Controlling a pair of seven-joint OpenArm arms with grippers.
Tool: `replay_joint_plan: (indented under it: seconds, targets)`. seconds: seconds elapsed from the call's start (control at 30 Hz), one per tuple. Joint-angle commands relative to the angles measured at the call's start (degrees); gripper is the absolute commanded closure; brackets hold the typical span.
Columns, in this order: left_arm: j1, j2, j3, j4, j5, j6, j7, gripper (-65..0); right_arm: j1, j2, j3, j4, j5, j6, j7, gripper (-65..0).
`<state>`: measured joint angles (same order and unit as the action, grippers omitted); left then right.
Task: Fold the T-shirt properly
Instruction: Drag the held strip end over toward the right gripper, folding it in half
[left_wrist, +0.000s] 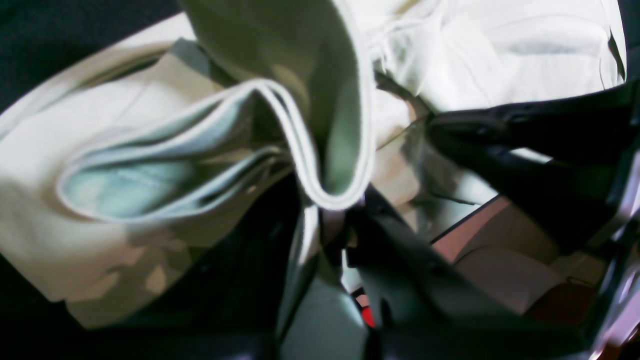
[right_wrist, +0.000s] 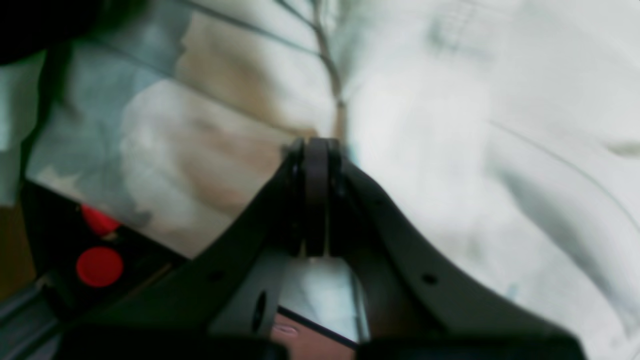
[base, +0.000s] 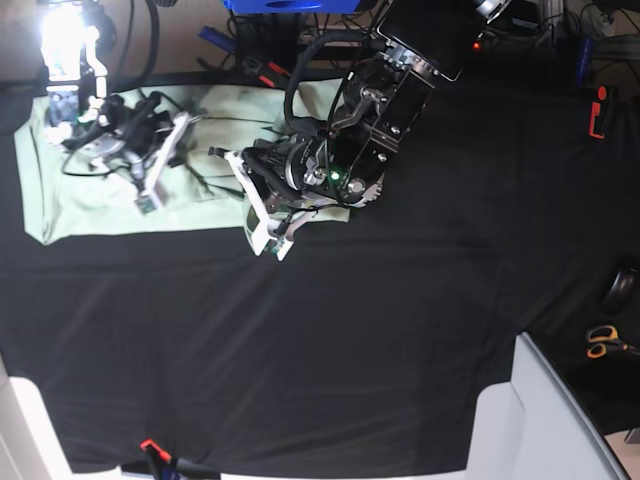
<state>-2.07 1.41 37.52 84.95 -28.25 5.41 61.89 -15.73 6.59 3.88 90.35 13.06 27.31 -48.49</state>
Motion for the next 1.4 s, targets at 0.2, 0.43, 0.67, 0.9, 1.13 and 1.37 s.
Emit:
replay_joint_plan:
  seconds: [0.2,0.43,0.67,0.9,1.13,1.37]
  targets:
    - [-1.32,1.97,0.33,-3.23,-0.37,-0.35,-0.75,0.0,0.30,0.75,7.33,5.35,0.35,-0.10,0.71,0.0]
    - [-1.93,3.12,0.33,-3.58,-0.37,-0.35,-0.75,0.0,0.12,0.84,7.15,5.08,0.35,-0.10,0.71,0.0]
    - [-2.55,3.12,-0.02,-3.58,-0.37,-0.35,-0.75,0.0,0.12,0.84,7.07,5.08,0.35,-0.10,0.62,0.0]
    - [-3.17,3.91,0.42,-4.64,-0.37,1.67,-3.29,0.0,0.12,0.84,6.98,5.08,0.35,-0.10,0.53,0.0]
    - [-3.17,5.32,0.50,-6.75,-0.37,1.49,-3.38,0.0,0.12,0.84,6.98,4.91,0.35,-0.10,0.53,0.0]
    - [-3.25,5.49,0.50,-6.75,-0.37,1.40,-3.03,0.0,0.12,0.84,6.98,4.82,0.35,-0.10,0.62,0.0]
